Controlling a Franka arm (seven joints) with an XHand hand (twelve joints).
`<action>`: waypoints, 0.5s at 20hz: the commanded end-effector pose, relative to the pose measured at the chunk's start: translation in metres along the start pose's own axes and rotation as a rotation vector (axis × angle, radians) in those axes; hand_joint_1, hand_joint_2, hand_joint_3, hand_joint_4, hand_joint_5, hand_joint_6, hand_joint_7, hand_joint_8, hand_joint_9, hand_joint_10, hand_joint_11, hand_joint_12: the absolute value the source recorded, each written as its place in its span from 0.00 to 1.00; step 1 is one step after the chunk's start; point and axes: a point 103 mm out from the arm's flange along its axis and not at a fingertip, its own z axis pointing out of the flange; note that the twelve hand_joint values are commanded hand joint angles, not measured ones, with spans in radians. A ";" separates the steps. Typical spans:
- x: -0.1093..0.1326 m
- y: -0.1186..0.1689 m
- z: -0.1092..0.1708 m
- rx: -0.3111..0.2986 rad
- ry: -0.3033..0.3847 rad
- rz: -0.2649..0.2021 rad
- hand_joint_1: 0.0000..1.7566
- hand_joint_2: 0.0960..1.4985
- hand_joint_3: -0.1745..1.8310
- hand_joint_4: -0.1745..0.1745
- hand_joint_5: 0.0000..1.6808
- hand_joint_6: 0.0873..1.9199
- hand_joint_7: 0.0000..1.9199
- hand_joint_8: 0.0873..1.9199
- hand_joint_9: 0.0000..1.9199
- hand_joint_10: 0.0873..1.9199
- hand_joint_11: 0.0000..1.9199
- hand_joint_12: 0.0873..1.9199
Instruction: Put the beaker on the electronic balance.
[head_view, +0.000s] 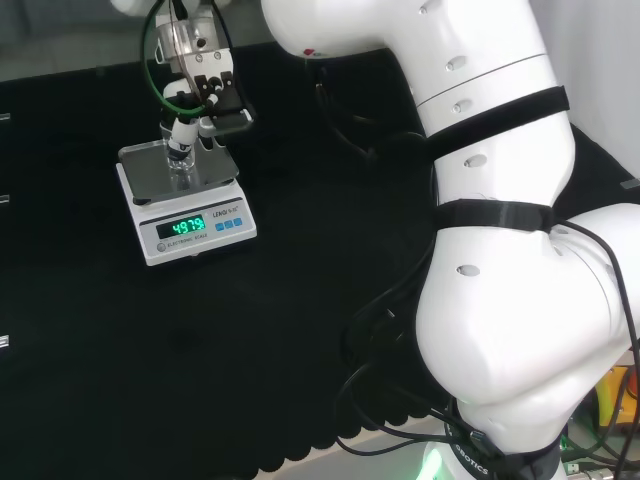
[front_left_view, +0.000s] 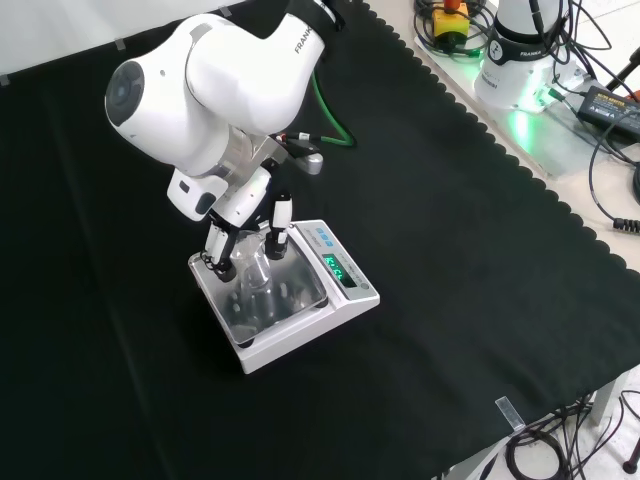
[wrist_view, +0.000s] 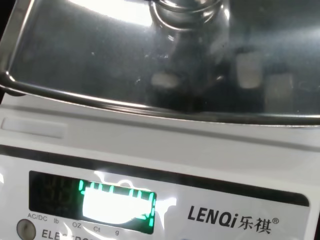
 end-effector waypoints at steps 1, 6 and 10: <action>-0.001 -0.001 0.000 -0.015 -0.006 0.012 0.56 0.70 0.00 0.00 0.20 0.37 0.32 0.50 0.69 0.36 0.79 0.35; 0.002 0.000 0.003 -0.036 -0.023 0.028 0.56 0.70 0.00 0.00 0.20 0.36 0.32 0.50 0.69 0.35 0.78 0.35; -0.001 0.001 0.012 -0.058 -0.046 0.039 0.56 0.71 0.00 0.00 0.21 0.37 0.33 0.50 0.69 0.35 0.78 0.35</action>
